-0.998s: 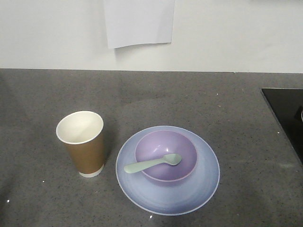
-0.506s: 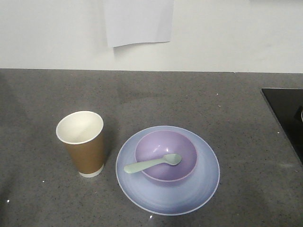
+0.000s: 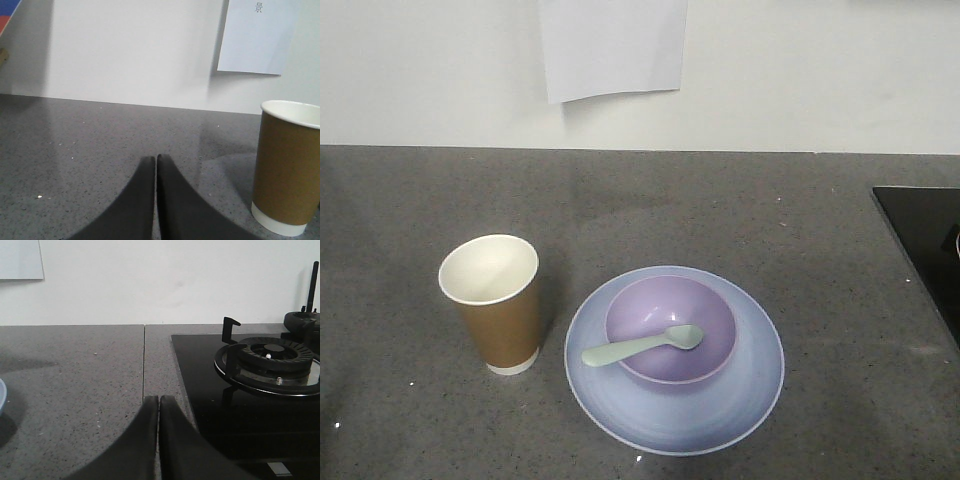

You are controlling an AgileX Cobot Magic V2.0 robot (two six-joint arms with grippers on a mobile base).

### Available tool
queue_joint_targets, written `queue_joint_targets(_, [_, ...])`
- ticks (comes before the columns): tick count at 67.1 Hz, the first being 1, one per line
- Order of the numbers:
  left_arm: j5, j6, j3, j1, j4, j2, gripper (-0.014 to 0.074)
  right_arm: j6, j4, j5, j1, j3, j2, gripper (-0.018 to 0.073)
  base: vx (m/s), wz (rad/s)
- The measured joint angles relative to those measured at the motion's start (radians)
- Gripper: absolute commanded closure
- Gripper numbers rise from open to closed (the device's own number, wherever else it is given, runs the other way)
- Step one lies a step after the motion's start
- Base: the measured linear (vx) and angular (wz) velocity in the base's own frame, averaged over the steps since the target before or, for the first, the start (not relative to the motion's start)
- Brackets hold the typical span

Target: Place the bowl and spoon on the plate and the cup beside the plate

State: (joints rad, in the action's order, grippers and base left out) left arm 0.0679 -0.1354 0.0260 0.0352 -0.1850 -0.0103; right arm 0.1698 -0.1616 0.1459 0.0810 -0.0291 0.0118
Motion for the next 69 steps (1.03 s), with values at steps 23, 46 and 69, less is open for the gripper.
queue_joint_targets(23, [0.0,0.0,0.0,0.0,0.0,0.0,0.0603,0.0,0.0,0.0,0.0,0.0,0.0,0.0564,0.0,0.0])
queue_joint_targets(46, [0.0,0.0,0.0,0.0,0.0,0.0,0.0603,0.0,-0.001,0.0,0.0,0.0,0.0,0.0564,0.0,0.0])
queue_joint_targets(69, [0.0,0.0,0.0,0.0,0.0,0.0,0.0603,0.0,-0.001,0.0,0.0,0.0,0.0,0.0564,0.0,0.0])
